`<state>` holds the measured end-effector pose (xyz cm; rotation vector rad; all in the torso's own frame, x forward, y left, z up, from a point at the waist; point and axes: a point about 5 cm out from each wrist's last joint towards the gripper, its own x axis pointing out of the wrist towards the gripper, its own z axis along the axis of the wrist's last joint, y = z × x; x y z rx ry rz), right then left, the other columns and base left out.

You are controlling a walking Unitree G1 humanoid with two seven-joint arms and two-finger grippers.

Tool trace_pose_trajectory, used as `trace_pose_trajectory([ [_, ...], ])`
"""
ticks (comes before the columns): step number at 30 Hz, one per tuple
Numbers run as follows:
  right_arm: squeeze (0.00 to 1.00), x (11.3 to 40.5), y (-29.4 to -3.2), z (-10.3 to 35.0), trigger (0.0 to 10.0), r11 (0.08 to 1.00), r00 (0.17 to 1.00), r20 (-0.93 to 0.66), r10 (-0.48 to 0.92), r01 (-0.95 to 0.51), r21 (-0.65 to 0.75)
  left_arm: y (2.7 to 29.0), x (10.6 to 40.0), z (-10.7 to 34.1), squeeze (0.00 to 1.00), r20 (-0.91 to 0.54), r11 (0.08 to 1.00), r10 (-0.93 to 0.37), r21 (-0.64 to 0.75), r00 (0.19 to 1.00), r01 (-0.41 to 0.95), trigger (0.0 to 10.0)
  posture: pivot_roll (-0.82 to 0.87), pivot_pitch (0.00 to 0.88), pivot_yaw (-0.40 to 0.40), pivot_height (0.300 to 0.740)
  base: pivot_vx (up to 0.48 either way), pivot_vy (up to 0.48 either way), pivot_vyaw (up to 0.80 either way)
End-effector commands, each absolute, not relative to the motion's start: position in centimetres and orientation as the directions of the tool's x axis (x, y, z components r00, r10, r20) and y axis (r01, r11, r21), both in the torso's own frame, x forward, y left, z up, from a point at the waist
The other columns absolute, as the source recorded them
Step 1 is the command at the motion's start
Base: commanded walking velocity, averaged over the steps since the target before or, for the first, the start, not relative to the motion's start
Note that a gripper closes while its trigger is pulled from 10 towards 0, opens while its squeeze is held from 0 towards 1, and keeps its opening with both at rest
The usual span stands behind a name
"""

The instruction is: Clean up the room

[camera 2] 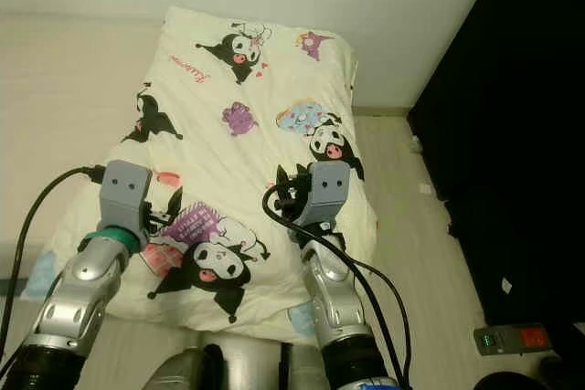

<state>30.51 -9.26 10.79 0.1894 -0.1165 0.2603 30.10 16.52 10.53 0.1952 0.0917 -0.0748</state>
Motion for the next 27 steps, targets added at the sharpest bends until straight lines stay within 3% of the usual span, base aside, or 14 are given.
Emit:
trace_pose_trajectory([
  [1,0.00,30.36,-9.37,10.20,10.0,0.950,0.962,0.120,0.244,-0.262,0.168,16.64,29.77,9.76,0.00,-0.122,0.978,-0.055,0.195,0.991,0.078,10.0,-0.03,0.073,0.017,0.740,-0.398,0.000,0.00],
  [23,0.00,30.33,-9.32,10.11,10.0,0.949,0.962,0.117,0.245,-0.262,0.172,16.72,29.80,9.80,0.00,-0.122,0.977,-0.053,0.201,0.991,0.077,10.0,-0.03,0.075,0.021,0.740,-0.418,0.000,0.00],
  [27,0.00,30.33,-9.35,10.08,10.0,0.950,0.963,0.116,0.243,-0.261,0.172,16.72,29.81,9.80,0.00,-0.122,0.975,-0.055,0.206,0.991,0.079,10.0,-0.03,0.076,0.022,0.740,0.000,0.000,0.00],
])
